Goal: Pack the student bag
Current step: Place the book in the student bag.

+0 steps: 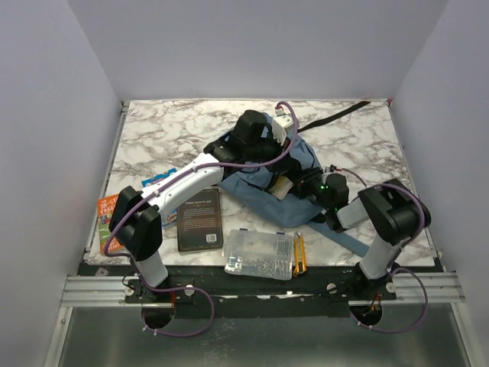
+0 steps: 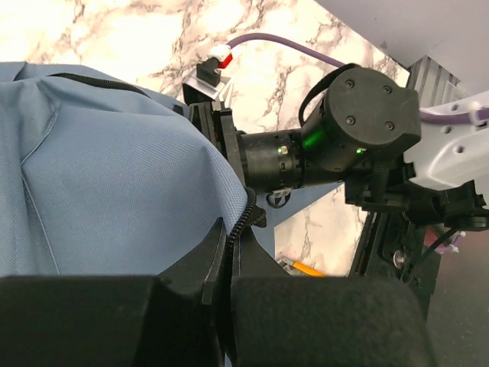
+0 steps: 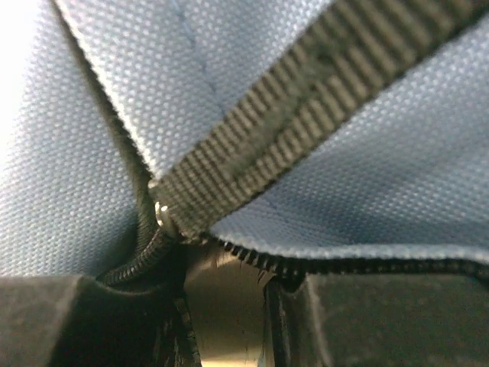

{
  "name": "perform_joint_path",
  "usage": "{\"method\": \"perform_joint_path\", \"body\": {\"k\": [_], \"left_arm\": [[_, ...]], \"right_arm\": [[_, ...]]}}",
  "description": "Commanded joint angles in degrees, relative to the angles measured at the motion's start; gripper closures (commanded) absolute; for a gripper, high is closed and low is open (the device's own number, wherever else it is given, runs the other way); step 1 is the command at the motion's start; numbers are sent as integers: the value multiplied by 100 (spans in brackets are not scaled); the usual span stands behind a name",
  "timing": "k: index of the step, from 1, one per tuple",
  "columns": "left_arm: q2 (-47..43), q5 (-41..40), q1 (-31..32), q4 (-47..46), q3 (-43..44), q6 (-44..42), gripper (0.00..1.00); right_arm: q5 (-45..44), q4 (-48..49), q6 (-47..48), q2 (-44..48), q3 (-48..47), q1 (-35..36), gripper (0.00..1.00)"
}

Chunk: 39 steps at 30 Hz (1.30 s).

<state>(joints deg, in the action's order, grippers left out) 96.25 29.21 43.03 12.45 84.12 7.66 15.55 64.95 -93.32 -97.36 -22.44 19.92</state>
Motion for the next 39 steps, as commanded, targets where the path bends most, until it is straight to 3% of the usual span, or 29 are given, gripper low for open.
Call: {"method": "perform_joint_path", "body": {"k": [1, 2, 7, 10, 15, 17, 21, 24, 25, 33, 38, 39], "left_arm": [[197, 690, -151, 26, 302, 263, 100], [233, 723, -176, 112, 315, 356, 100], [295, 839, -178, 4, 167, 688, 100], [419, 865, -178, -6, 240, 855, 100], [503, 878, -186, -5, 338, 951, 100], [527, 899, -187, -4, 350, 974, 100], [573, 902, -183, 6, 370, 992, 100], [589, 908, -181, 42, 443, 989, 100], [593, 854, -179, 119, 496, 948, 100], [485, 1010, -154, 750, 930, 594, 100], [759, 1483, -569, 1455, 1540, 763, 100], [833, 1629, -657, 1494, 1633, 833, 100]], "right_arm": [[-365, 2046, 414, -743, -29, 71, 76], [-375, 1842, 490, -758, 51, 73, 63], [-16, 576, 745, -530, 396, 73, 32], [135, 194, 907, -180, 712, 73, 25], [-2, -658, 1208, 783, 1104, 105, 25], [-274, -1199, 1472, 1271, 1156, 115, 31], [-604, -1849, 1675, 1832, 1021, 188, 54], [-828, -1864, 1593, 1848, 952, 322, 81], [-844, -1613, 1508, 1747, 983, 338, 97], [-947, 2518, 815, 25, 517, 431, 99], [-935, 3011, 865, -881, -193, 496, 99], [-931, 2865, 903, -942, -274, 495, 95]]}}
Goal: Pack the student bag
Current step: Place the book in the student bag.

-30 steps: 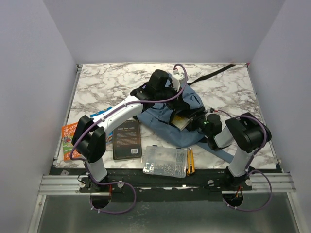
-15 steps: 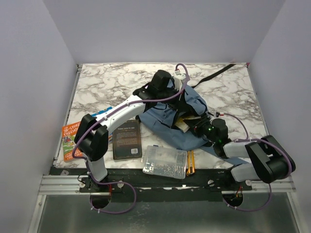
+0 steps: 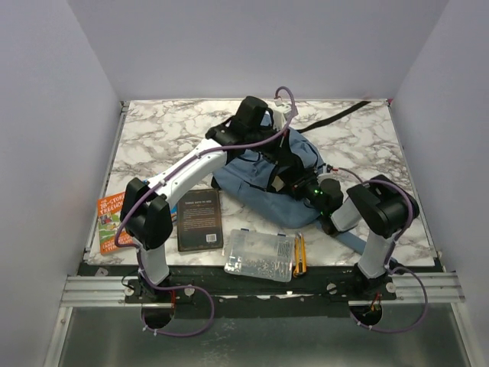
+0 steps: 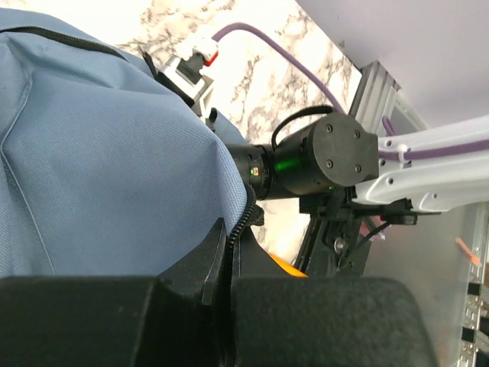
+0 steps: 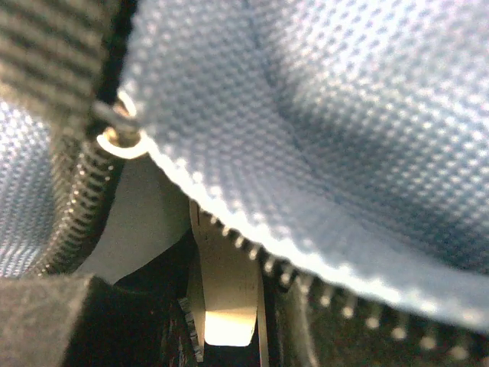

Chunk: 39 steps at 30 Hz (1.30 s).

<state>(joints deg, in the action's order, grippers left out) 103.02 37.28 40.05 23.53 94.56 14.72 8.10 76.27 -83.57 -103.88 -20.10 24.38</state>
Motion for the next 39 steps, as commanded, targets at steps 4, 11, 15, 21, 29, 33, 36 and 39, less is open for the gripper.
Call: {"method": "perform_joint_path", "body": {"k": [4, 11, 15, 21, 29, 33, 36, 39], "left_arm": [[372, 916, -403, 487, 763, 268, 100], [472, 651, -417, 494, 733, 412, 100], [672, 857, -403, 503, 800, 547, 100], [543, 896, -305, 486, 785, 549, 100], [483, 1216, -435, 292, 783, 805, 100], [445, 1364, -491, 310, 810, 710, 100], [497, 1345, -472, 310, 789, 712, 100], [535, 1181, -481, 319, 736, 643, 100]], "right_arm": [[-160, -237, 525, -223, -930, 121, 69], [-537, -3497, 738, 1632, -660, 101, 27], [-462, -3999, 807, 2250, -514, 100, 29], [-532, -3299, 1071, 2003, -337, 112, 65], [-396, 1230, 887, -666, -760, 284, 100], [-221, 1595, 945, -1331, -1211, 298, 100], [-394, 896, 1003, -1214, -1110, 322, 89], [-583, -193, 1022, -565, -776, 321, 68]]}}
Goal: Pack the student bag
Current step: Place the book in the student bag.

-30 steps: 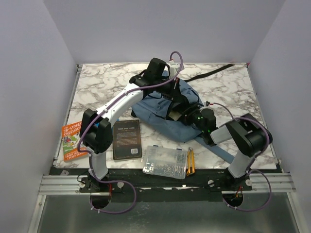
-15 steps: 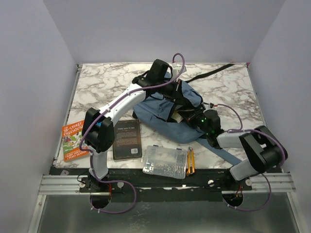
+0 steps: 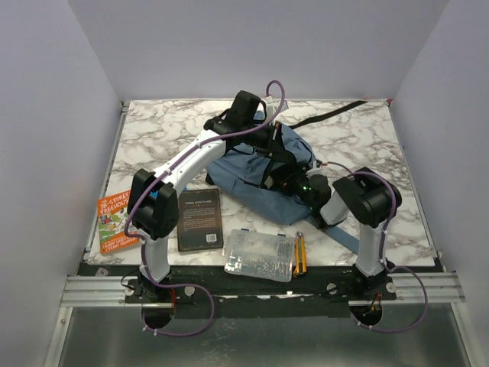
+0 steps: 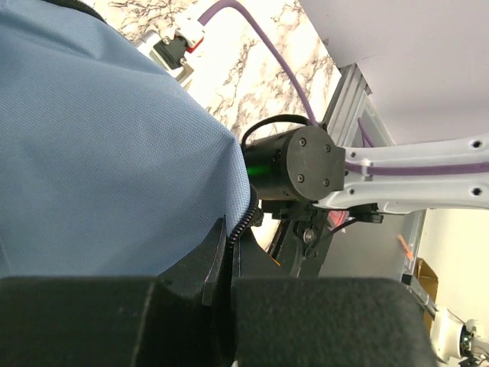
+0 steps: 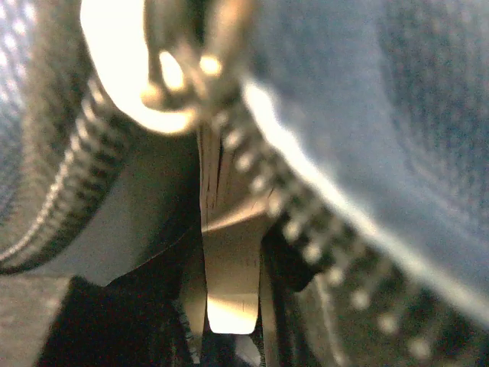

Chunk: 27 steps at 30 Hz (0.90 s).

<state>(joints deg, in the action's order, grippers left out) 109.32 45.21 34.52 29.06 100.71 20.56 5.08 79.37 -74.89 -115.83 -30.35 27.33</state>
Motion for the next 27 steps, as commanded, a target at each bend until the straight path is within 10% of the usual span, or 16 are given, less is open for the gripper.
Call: {"method": "perform_joint_path", "body": {"k": [1, 12, 19, 27], "left_arm": [[-78, 342, 55, -235, 108, 54, 100], [30, 117, -128, -311, 48, 300, 100], [-11, 227, -130, -366, 28, 383, 100], [-29, 408, -52, -478, 2, 510, 100]], "right_arm": [[-266, -1042, 201, 907, 297, 27, 61], [-441, -5155, 567, 3025, 314, -1, 20], [-921, -7445, 936, 3465, -473, 0, 19], [-928, -6811, 1023, 3607, -326, -1, 42]]}}
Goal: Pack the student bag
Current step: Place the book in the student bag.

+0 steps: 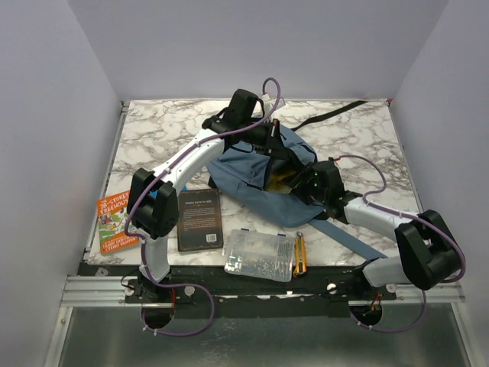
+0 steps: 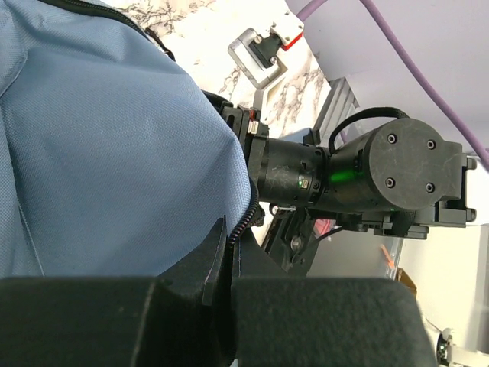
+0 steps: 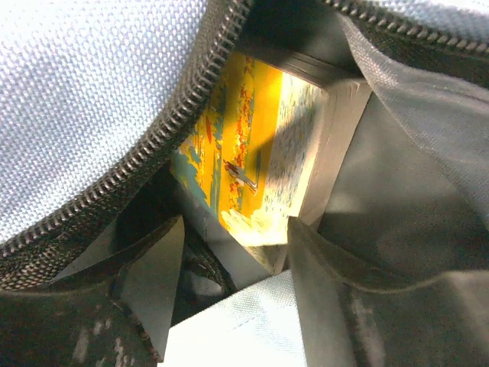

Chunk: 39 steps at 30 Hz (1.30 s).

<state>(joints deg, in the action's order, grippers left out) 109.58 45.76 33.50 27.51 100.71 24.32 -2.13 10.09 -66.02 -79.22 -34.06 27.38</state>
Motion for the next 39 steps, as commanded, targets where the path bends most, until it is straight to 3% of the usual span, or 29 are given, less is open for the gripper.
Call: {"method": "perform_joint_path", "body": {"k": [1, 4, 8, 14, 18, 21, 25, 29, 33, 37, 39], "left_arm": [[-60, 371, 67, -331, -1, 128, 100], [-46, 417, 96, -348, 10, 109, 100], [-16, 434, 103, -347, -7, 84, 100], [63, 386, 129, -350, -57, 82, 100], [72, 389, 126, -343, -55, 80, 100], [89, 409, 129, -344, -51, 99, 100], [98, 416, 181, -346, -90, 91, 100], [86, 377, 223, -328, -193, 90, 100], [39, 536, 131, -336, -228, 91, 100], [102, 281, 140, 57, -121, -15, 100], [-106, -169, 129, 71, -377, 37, 82]], "right_arm": [[-191, 284, 123, -159, 49, -4, 48], [-162, 852, 67, -719, -5, 1, 52], [-375, 982, 11, -1134, -171, 119, 50], [-784, -186, 300, -443, -132, 154, 37], [-788, -219, 316, 65, 480, 154, 37], [-659, 613, 357, -94, 768, 151, 37], [-53, 2026, 701, -1165, 239, 161, 44], [176, 3545, 545, -1842, -208, 156, 62], [577, 4601, 137, -2096, -66, 23, 62], [511, 3527, 102, -1621, 167, 24, 55], [495, 2635, 262, -1075, 313, 27, 53]]}}
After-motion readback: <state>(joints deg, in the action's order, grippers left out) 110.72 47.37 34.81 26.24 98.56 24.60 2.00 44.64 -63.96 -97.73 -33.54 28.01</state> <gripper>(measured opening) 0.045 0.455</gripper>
